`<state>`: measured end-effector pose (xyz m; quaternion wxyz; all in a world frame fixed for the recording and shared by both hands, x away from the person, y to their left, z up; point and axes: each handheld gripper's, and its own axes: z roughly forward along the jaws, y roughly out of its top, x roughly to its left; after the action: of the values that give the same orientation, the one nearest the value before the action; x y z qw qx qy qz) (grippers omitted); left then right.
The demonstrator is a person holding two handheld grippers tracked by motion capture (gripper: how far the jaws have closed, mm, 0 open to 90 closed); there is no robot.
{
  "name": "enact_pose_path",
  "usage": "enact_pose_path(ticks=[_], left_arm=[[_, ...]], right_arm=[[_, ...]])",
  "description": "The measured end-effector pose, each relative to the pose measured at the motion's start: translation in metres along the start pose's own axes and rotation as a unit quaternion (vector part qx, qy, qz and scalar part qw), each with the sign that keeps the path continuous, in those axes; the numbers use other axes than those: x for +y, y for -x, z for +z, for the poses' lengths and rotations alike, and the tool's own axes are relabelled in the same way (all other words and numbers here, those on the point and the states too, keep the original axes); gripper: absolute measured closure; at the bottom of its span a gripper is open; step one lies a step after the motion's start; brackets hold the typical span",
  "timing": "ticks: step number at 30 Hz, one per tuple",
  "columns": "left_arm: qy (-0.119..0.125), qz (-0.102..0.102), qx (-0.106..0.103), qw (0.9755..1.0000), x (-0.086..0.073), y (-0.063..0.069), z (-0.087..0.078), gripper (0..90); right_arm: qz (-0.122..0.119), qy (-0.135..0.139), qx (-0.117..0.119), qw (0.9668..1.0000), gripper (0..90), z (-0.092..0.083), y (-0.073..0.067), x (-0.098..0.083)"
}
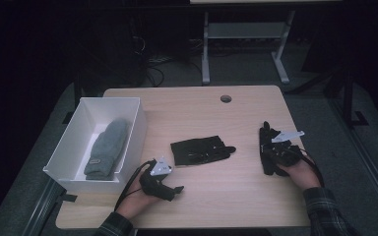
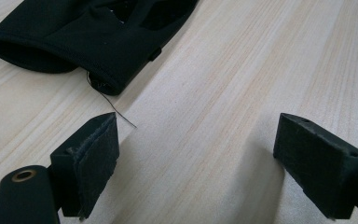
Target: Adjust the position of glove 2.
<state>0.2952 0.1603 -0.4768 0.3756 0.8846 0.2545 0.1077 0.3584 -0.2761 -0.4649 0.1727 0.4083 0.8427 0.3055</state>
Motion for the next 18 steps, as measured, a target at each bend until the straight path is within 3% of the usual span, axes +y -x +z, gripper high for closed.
enact_pose_path(ticks=[7,8,18], left_arm=[[0.000,0.000,0.000,1.0000,0.000,0.000,0.000,13.6],[0.000,0.000,0.000,1.0000,0.000,0.000,0.000,13.6],[0.002,0.000,0.001,1.0000,0.000,0.000,0.000,13.6]], right_arm=[[-0.019,-0.003,0.031,0.9993,90.0,-0.003,-0.023,0.000],[-0.027,-0.004,0.041,0.9988,90.0,-0.004,-0.032,0.000],[-0.049,-0.011,0.073,0.9961,90.0,-0.009,-0.064,-0.001]])
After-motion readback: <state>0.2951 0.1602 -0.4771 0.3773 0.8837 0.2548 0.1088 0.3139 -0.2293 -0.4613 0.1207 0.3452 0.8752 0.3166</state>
